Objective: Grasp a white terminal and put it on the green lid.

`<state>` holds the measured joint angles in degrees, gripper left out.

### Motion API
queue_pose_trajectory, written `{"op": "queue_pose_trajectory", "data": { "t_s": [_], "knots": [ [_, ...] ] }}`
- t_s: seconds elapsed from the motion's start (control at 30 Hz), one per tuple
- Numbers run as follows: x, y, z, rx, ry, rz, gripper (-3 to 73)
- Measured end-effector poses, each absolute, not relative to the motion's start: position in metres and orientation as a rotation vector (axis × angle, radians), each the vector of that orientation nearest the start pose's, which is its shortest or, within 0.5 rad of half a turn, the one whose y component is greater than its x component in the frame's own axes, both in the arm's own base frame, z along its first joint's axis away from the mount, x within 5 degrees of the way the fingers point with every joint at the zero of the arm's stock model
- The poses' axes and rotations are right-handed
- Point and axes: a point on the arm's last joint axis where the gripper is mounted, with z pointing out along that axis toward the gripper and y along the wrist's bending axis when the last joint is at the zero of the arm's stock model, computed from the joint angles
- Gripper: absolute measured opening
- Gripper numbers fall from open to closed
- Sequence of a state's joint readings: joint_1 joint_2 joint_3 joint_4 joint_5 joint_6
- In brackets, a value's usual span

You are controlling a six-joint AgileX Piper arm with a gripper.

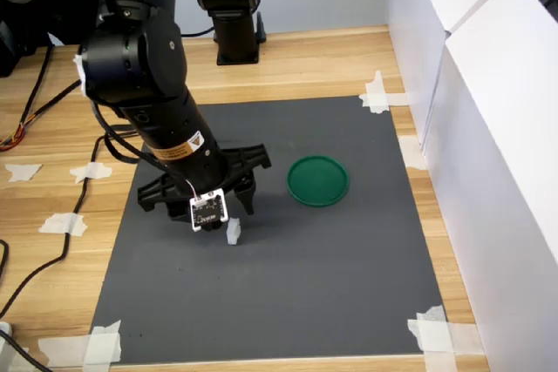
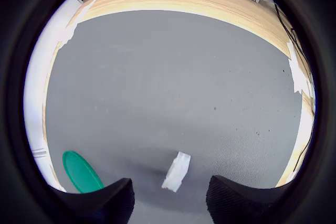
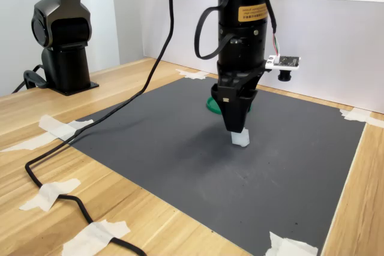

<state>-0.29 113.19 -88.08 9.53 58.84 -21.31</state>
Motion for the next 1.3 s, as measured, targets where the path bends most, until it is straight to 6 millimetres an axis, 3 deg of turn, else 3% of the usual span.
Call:
{"op": "queue_pose_trajectory", "data": {
  "t_s": [0.3,0.67,0.8,1.17,1.3],
  "knots": [
    [0.413,0.011,0.19,-0.406,2.94,0.182,57.7],
    [0.416,0.011,0.189,-0.401,2.926,0.176,55.7],
    [0.416,0.011,0.187,-0.398,2.93,0.177,48.3],
    [0.416,0.011,0.186,-0.375,2.936,0.18,14.9],
    [0.416,0.01,0.186,-0.374,2.937,0.179,10.2]
  ]
}}
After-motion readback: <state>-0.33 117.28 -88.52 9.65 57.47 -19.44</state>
